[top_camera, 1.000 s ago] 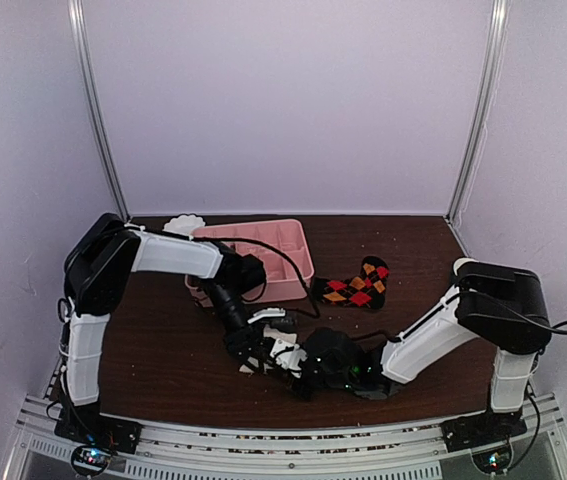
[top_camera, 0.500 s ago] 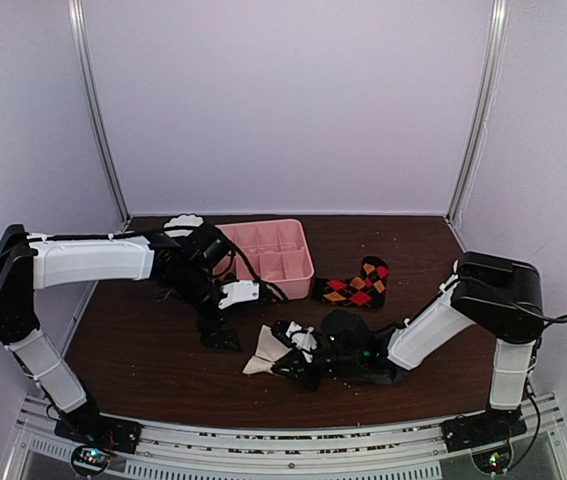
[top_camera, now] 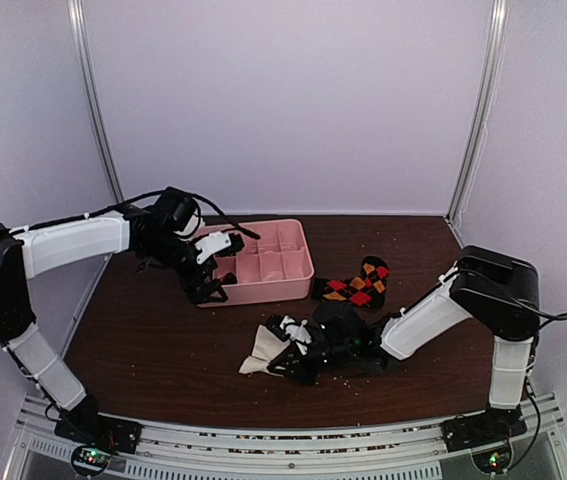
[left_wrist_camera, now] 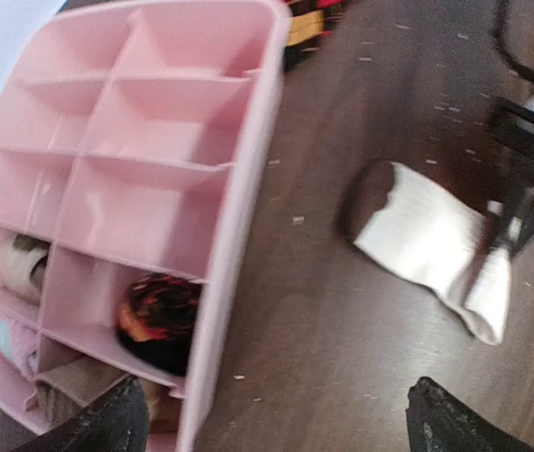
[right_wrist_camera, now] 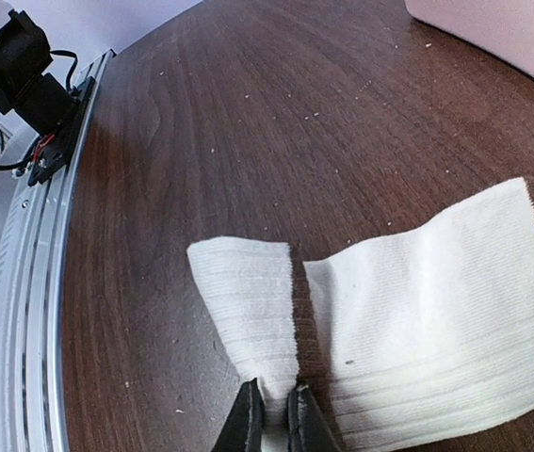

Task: Roll the socks
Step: Roll the sock.

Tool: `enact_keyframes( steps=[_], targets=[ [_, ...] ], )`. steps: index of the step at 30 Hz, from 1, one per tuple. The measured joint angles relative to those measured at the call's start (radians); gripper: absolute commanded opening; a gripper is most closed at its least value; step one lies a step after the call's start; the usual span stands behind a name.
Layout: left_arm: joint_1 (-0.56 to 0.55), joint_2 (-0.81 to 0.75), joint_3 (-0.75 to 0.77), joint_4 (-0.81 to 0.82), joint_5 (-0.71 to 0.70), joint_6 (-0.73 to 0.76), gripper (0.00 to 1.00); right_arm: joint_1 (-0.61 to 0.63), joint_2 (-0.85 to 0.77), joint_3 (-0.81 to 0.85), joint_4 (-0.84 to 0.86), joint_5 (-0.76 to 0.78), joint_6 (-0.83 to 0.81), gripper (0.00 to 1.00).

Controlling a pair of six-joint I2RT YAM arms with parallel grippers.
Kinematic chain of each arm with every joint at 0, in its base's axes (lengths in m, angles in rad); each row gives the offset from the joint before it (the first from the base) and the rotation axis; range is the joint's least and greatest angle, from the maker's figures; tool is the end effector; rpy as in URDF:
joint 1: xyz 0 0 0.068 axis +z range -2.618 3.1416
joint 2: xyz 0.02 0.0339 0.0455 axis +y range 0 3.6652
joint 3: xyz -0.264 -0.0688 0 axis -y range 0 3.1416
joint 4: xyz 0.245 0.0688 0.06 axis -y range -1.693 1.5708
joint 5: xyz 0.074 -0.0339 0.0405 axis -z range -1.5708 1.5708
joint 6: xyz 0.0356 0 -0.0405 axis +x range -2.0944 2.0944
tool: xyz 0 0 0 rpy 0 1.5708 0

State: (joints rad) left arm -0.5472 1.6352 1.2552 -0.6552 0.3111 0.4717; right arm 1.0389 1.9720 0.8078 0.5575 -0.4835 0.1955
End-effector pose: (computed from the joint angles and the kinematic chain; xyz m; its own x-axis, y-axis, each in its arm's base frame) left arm 0.2862 -0.1872 0.2490 -0.3685 0.7311 -0.5742 0.8938 0.4485 -0.0026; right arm 0.1692 0.3202 0.0951 -0.4695 -0.4587 -0.7544 -0.8824 0.2131 0.4196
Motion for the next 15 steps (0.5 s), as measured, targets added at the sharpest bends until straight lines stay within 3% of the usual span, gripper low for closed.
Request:
enact_keyframes(
  steps=[3,7,13,15],
  targets=[
    [-0.123,-0.095,-0.090,-0.004,0.057,0.055,0.89,-0.018,0.012,0.009,-0.006,-0.046,0.029,0.00],
    [-0.236,-0.080,-0.125,0.000,0.145,0.114,0.71,-0.048,0.028,0.031,-0.022,-0.115,0.077,0.00],
    [-0.272,0.039,-0.153,0.009,0.166,0.151,0.53,-0.063,0.035,0.055,-0.067,-0.156,0.125,0.00],
    [-0.278,0.073,-0.154,0.021,0.165,0.162,0.38,-0.066,0.038,0.059,-0.074,-0.165,0.135,0.00]
  ],
)
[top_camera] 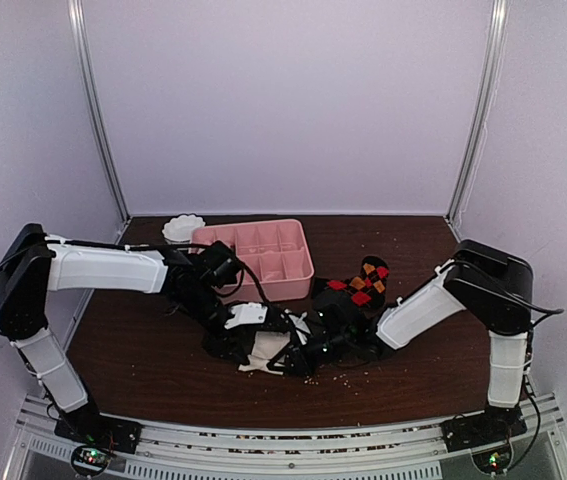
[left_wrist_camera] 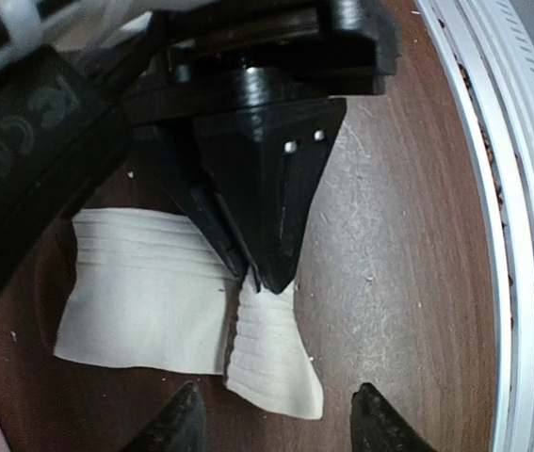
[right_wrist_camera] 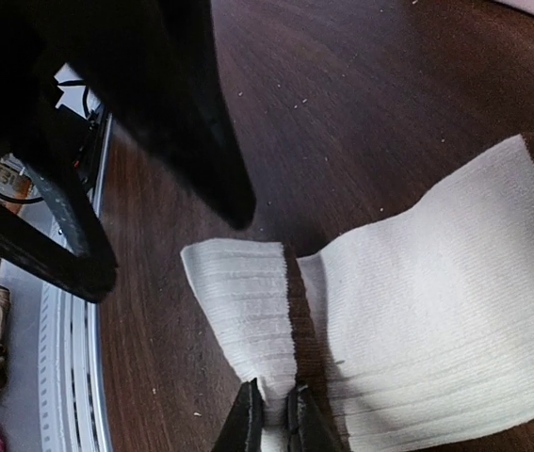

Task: Roll the socks
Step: Roll the sock.

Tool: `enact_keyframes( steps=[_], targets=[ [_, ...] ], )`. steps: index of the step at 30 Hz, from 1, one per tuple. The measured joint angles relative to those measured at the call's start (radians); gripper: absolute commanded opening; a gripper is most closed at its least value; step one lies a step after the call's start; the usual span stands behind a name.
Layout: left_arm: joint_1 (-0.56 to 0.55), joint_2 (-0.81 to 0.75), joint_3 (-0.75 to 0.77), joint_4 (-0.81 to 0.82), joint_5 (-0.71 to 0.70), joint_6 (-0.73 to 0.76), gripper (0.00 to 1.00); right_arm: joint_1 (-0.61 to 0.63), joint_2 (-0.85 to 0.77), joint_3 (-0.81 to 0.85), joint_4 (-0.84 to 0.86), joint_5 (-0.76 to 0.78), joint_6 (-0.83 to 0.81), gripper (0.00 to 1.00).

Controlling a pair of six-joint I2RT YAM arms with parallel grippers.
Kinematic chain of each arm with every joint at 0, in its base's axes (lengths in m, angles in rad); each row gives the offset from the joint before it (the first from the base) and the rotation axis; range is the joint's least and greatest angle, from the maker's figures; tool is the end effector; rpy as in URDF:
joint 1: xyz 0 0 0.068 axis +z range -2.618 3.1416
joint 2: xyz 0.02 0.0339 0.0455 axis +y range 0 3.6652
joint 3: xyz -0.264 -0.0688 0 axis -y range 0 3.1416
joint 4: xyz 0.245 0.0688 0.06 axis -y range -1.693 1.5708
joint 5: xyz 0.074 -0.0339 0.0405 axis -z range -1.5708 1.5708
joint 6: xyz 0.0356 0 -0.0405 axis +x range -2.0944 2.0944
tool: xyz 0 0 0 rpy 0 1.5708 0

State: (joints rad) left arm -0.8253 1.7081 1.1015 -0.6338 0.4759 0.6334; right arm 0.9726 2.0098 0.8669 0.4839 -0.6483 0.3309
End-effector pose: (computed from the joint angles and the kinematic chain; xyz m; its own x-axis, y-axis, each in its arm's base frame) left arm 0.2091 -0.2505 0.1847 -0.0709 0.8524 -0.5180 0.9875 -0.0134 -0.1573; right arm 0.1903 0.3174 0.0918 -0.6275 -0.4609 -0.6276 -0.7652 0.2158 0.6065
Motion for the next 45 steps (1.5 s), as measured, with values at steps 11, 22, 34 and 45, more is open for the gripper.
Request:
enact_keyframes(
  steps=[11,22,34,45],
  targets=[
    [-0.024,0.099,0.002,0.059,-0.015,0.040,0.55,-0.023,0.020,0.020,-0.024,-0.041,0.045,0.00],
    [-0.040,0.117,0.003,0.093,-0.076,0.026,0.26,-0.029,0.026,0.019,-0.013,-0.057,0.074,0.00],
    [-0.009,0.219,0.090,0.035,-0.021,0.008,0.00,-0.023,-0.026,-0.084,0.109,0.024,0.123,0.29],
    [0.048,0.435,0.349,-0.266,0.211,0.042,0.00,0.059,-0.269,-0.402,0.221,0.333,0.065,1.00]
  ],
)
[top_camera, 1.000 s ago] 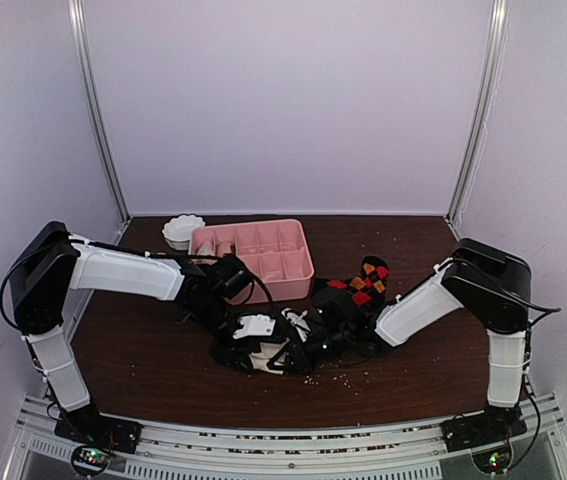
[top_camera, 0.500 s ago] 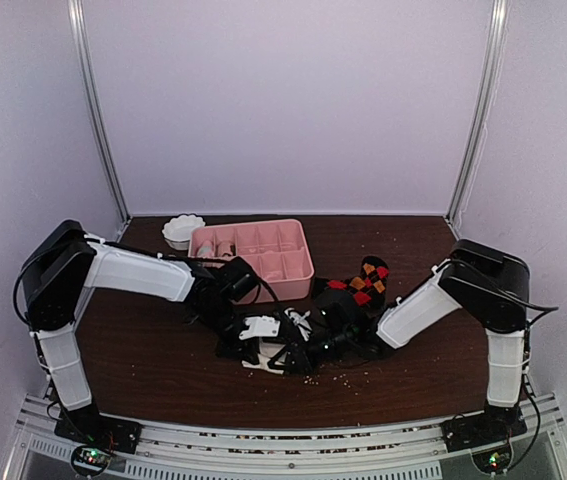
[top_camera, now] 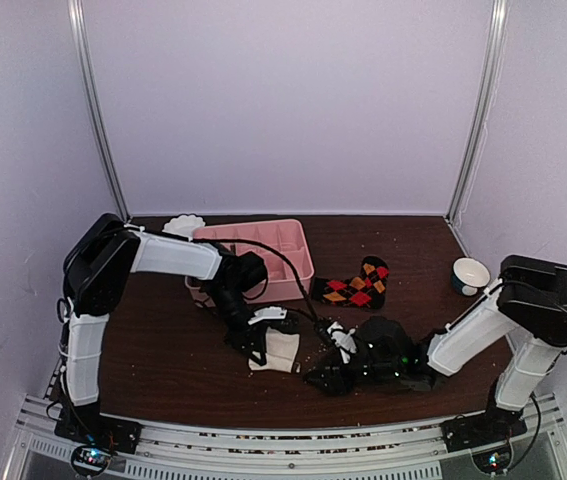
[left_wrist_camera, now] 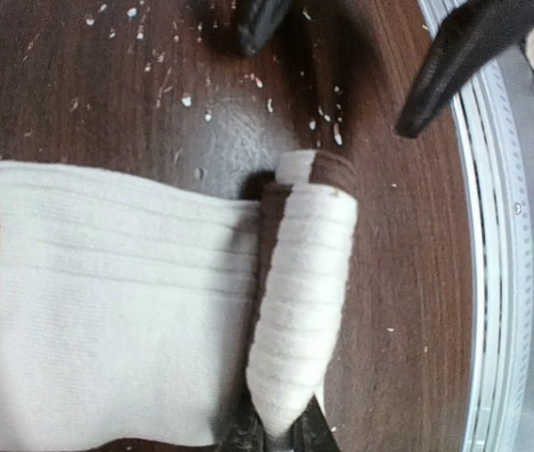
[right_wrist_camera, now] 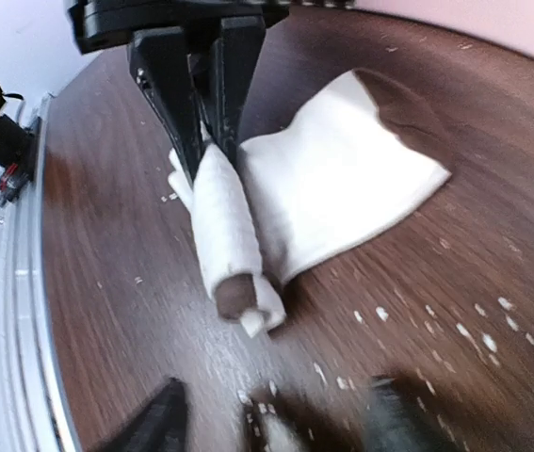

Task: Roll the socks
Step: Roll the sock.

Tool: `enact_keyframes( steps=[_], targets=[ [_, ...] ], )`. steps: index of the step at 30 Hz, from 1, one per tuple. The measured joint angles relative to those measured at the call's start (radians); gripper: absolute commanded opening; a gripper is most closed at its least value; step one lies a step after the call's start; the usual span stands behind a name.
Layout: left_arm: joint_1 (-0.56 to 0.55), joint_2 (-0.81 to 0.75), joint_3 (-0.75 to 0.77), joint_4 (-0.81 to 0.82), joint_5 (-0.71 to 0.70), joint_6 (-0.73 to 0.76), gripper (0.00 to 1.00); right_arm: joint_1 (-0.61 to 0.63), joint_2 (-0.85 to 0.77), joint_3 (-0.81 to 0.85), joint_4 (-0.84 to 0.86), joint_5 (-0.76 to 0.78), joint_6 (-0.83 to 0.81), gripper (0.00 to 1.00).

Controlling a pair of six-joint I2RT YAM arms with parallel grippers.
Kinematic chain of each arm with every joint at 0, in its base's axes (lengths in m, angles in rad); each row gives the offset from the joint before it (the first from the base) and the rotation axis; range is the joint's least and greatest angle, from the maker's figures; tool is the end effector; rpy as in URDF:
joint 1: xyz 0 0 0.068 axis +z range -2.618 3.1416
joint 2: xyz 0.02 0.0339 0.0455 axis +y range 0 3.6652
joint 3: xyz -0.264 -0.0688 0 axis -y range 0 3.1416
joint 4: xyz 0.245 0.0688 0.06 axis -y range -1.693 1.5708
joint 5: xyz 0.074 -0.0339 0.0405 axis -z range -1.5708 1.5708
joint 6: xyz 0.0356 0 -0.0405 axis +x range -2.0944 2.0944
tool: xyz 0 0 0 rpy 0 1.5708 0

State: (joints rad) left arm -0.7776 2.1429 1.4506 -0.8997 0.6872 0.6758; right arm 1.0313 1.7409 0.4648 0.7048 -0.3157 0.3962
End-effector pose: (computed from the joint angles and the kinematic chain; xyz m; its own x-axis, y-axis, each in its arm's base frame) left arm 0.2604 -0.2881 0.1238 -0.2226 0.8977 -0.3802 0.8613 -0.0016 -0.5081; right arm 0.1364 0.2493 0.0984 -0.6228 -0.3260 -0.7112 -0.7690 0.4228 0.4795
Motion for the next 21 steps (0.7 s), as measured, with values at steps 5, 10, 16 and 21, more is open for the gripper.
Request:
enact_keyframes(
  steps=[5,10,16,21],
  targets=[
    [0.005,0.039,0.047,-0.086,0.027,0.000,0.00,0.127,-0.167,-0.089,-0.125,0.321,-0.061,1.00],
    [0.005,0.066,0.076,-0.159,0.032,0.000,0.00,0.166,-0.274,-0.155,-0.202,0.572,-0.056,1.00],
    [0.006,0.128,0.151,-0.254,0.057,-0.007,0.00,0.148,-0.280,-0.275,-0.098,0.648,-0.055,0.96],
    [0.002,0.155,0.200,-0.285,0.049,-0.022,0.00,0.265,-0.198,-0.127,-0.140,0.655,-0.187,0.72]
  ],
)
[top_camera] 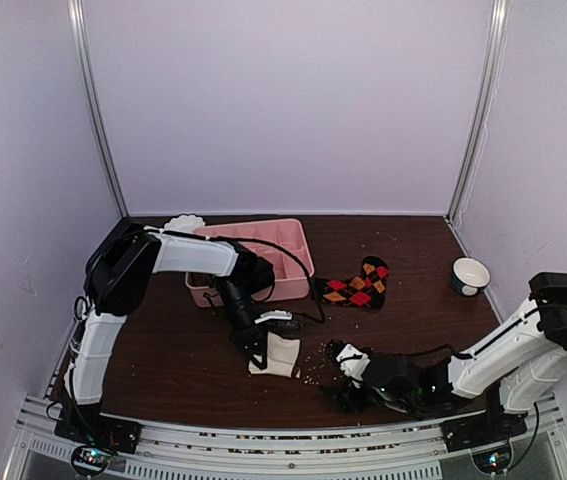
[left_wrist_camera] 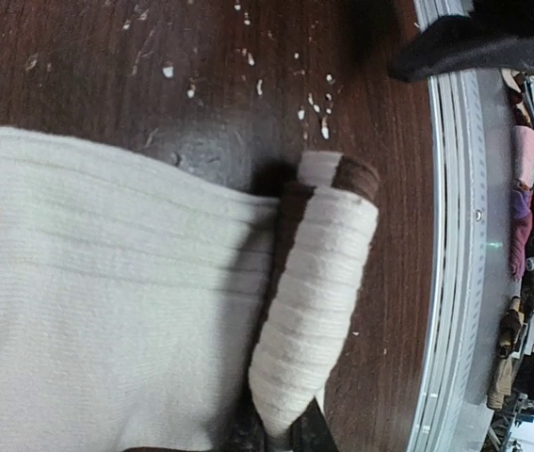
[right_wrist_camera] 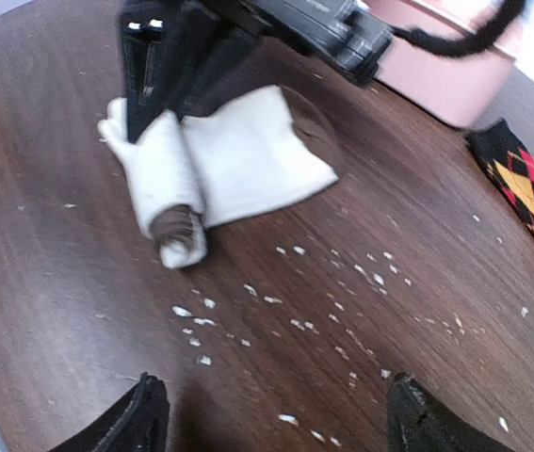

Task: Roll the socks
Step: Roll the sock.

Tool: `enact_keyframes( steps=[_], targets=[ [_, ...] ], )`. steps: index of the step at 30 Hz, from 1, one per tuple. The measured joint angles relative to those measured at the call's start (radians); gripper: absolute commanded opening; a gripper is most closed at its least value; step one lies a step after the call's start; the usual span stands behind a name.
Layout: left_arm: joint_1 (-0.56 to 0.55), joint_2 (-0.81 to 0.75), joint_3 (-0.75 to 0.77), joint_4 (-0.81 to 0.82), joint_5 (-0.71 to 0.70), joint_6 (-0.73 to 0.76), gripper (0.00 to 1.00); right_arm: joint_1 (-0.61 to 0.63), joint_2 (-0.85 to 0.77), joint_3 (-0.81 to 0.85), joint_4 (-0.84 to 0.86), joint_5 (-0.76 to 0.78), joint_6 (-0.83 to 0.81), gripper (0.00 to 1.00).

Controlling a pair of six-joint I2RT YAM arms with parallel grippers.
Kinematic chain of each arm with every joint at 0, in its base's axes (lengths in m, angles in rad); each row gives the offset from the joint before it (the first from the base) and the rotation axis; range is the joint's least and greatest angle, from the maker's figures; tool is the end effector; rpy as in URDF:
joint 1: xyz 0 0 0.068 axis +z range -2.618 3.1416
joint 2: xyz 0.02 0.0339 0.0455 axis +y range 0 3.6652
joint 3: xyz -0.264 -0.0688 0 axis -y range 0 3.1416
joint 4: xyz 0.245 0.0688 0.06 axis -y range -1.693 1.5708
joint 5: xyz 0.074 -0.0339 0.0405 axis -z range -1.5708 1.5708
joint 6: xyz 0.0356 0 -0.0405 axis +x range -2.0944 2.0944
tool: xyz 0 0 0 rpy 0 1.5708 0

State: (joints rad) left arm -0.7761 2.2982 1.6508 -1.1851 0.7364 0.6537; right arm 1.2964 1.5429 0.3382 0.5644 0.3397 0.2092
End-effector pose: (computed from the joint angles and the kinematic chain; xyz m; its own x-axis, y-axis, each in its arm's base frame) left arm 0.2696 -0.2981 0.1138 -0.3070 0.9327 -0.1891 0.7328 0.1049 -0.6723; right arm 0.0772 0.2303 0.1058 -0.3318 -0.4561 -0.8258 -0.7833 0.6209 -0.0282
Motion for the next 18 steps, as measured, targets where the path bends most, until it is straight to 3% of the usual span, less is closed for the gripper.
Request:
enact_keyframes(
  steps=[4,8,18],
  targets=[
    [0.001,0.007,0.013,-0.010,-0.013,-0.012,0.00,0.028,0.026,0.061,0.009,-0.061,-0.135,0.50],
    [0.001,0.010,0.018,-0.015,-0.022,-0.024,0.00,0.029,0.125,0.188,-0.022,-0.127,-0.251,0.36],
    [0.001,0.011,0.019,-0.018,-0.027,-0.035,0.00,-0.027,0.275,0.394,-0.099,-0.214,-0.418,0.36]
  ],
)
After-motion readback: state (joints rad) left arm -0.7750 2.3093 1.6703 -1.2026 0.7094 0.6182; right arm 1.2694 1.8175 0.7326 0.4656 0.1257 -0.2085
